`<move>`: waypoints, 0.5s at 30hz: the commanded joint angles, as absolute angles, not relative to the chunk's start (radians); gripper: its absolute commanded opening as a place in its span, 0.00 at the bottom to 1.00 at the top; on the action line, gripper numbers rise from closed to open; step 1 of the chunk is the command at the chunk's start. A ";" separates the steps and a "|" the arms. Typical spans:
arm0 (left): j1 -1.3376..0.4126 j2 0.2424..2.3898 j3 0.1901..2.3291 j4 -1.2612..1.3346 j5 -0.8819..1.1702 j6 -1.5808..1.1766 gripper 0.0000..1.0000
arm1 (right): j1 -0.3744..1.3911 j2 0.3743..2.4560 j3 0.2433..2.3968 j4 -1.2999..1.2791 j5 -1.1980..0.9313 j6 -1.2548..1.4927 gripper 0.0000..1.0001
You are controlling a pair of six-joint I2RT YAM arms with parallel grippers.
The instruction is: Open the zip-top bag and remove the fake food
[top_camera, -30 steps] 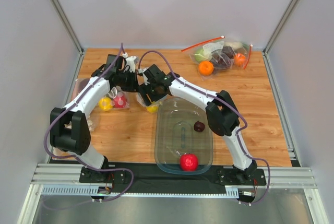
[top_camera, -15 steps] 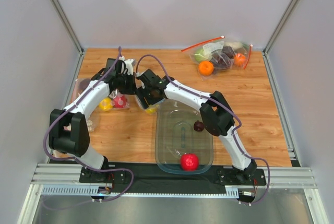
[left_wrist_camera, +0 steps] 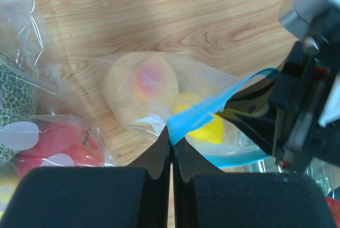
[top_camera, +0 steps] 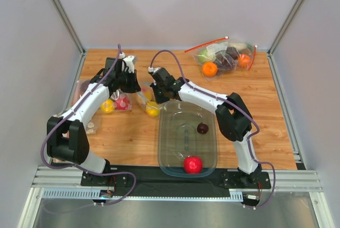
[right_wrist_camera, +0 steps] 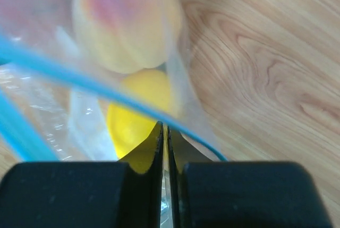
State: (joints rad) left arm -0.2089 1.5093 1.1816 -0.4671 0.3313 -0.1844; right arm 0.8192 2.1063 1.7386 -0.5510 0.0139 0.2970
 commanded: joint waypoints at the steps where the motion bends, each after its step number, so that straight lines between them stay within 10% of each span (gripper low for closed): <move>1: -0.206 1.493 1.223 -0.448 0.330 -0.175 0.00 | 0.795 2.053 1.692 -0.456 -0.037 0.357 0.05; 6: -0.206 1.500 1.229 -0.451 0.344 -0.173 0.00 | 0.796 2.075 1.730 -0.430 -0.093 0.341 0.11; 15: -0.206 1.499 1.244 -0.440 0.492 -0.121 0.00 | 0.795 2.079 1.698 -0.243 -0.112 0.364 0.51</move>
State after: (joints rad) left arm -0.2089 1.5097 1.1988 -0.4789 0.3809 -0.1631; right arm 0.7914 2.1021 1.7016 -0.3729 -0.0978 0.3508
